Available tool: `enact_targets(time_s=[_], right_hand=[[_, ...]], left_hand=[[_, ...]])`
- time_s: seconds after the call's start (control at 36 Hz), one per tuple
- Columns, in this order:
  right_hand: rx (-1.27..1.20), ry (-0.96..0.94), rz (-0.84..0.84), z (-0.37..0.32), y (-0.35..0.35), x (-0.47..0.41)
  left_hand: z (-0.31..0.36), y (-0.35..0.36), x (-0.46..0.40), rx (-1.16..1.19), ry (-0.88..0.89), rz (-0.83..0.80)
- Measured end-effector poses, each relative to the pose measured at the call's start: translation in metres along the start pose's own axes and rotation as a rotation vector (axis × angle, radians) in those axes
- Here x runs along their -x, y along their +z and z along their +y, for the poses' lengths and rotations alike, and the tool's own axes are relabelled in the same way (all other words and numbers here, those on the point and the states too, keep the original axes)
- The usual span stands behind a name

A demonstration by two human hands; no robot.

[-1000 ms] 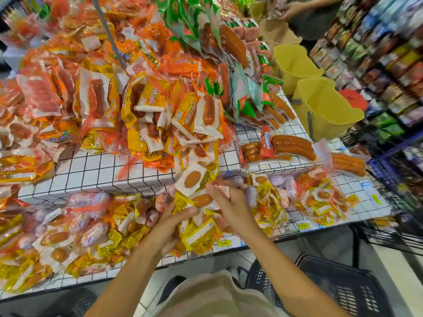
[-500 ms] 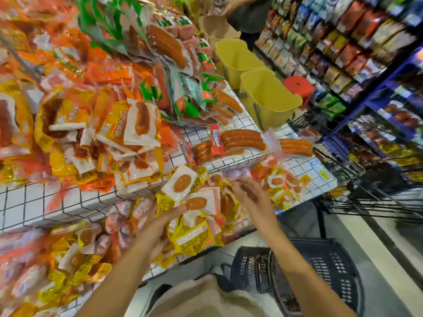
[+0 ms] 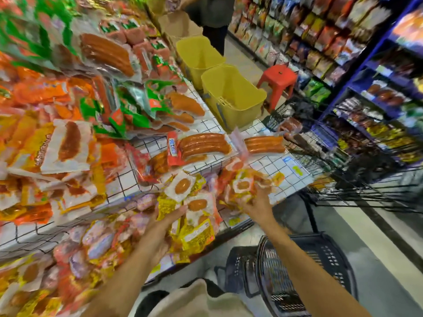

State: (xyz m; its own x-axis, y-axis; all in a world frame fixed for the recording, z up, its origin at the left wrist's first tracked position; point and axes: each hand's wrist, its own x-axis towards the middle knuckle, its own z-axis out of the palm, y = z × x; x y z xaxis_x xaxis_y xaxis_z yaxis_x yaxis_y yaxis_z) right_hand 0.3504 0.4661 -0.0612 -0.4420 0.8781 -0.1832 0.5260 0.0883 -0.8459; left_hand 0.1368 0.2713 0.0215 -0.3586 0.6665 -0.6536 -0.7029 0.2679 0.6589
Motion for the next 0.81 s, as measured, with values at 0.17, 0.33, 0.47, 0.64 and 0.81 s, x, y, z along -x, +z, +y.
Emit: enact_targets(time_s=[0.17, 0.33, 0.47, 0.64, 0.81], right_hand=[[0.391, 0.061, 0.081, 0.008, 0.013, -0.014], [0.417, 0.103, 0.089, 0.011, 0.022, -0.016], [0.128, 0.035, 0.131, 0.012, 0.02, -0.013], [-0.164, 0.119, 0.119, -0.001, 0.007, -0.013], [-0.156, 0.031, 0.111, -0.01, 0.007, -0.006]], left_hand=[[-0.004, 0.019, -0.005, -0.037, -0.035, 0.054], [-0.005, 0.031, -0.003, 0.002, -0.07, 0.117], [-0.006, 0.031, -0.002, -0.004, -0.084, 0.113], [-0.007, 0.029, -0.005, -0.002, -0.069, 0.111], [-0.008, 0.027, -0.008, -0.021, -0.052, 0.095]])
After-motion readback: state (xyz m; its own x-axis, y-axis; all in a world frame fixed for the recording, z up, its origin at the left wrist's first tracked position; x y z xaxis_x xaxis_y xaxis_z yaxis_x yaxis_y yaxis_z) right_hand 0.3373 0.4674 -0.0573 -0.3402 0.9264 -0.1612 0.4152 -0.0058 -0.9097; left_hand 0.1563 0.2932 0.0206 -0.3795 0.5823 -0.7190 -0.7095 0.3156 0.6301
